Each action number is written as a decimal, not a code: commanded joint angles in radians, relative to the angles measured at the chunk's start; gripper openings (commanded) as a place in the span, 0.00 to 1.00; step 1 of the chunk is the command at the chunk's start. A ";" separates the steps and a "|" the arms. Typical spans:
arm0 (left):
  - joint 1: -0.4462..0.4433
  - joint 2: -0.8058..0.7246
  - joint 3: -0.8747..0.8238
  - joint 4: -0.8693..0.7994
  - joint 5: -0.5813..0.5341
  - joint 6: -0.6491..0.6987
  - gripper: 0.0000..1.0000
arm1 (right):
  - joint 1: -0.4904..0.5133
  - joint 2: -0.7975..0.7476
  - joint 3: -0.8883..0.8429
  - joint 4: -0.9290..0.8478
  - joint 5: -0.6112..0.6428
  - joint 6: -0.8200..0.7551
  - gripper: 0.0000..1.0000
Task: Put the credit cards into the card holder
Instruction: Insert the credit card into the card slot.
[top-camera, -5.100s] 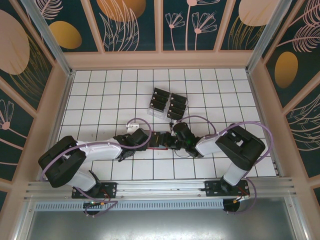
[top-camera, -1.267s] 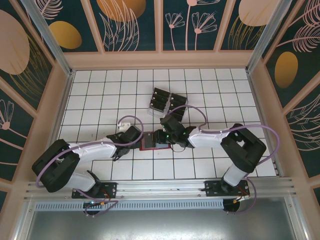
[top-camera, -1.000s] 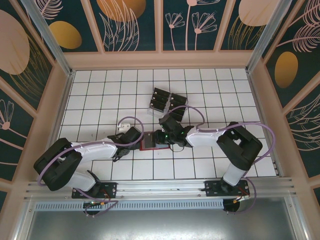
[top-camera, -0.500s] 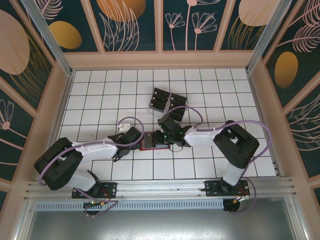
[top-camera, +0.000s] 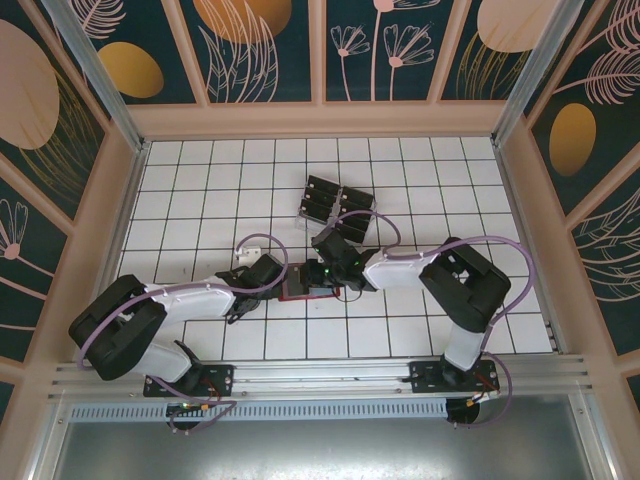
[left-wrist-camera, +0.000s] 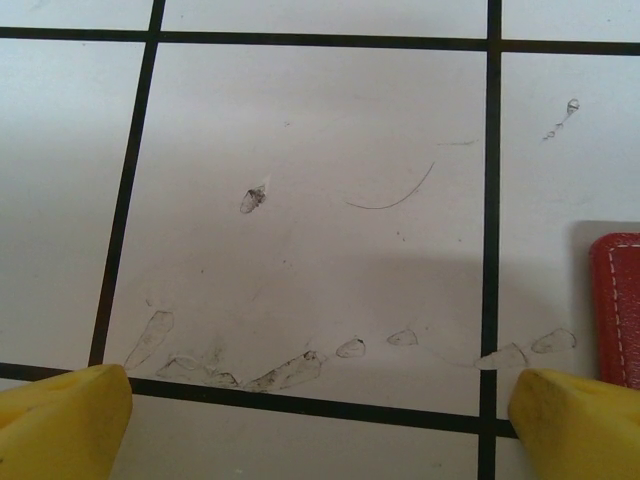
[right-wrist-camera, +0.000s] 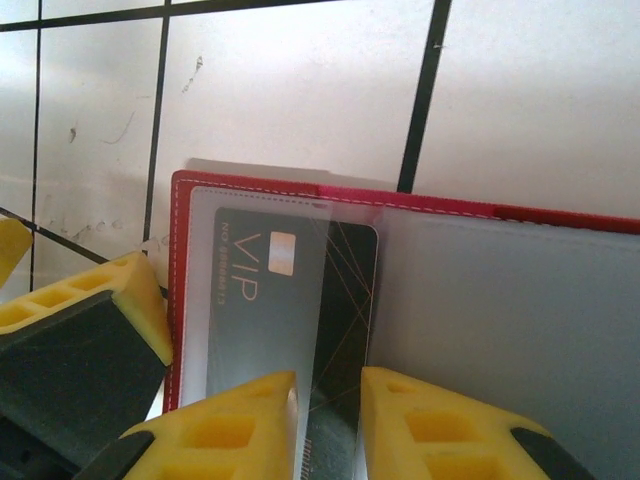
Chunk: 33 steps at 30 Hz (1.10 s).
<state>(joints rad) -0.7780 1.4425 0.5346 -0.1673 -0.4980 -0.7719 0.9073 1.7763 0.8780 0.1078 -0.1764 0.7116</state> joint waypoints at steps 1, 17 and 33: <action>-0.004 0.037 -0.024 0.008 0.033 0.002 0.99 | 0.013 0.021 0.031 0.012 -0.017 -0.012 0.23; -0.004 0.039 -0.024 0.017 0.042 0.004 0.99 | 0.038 0.065 0.072 0.033 -0.056 0.004 0.23; -0.003 -0.144 0.038 -0.143 -0.093 -0.015 0.99 | 0.017 -0.168 0.009 -0.009 0.001 -0.012 0.37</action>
<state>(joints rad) -0.7780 1.3491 0.5377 -0.2337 -0.5301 -0.7727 0.9302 1.6875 0.9108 0.1097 -0.2016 0.7116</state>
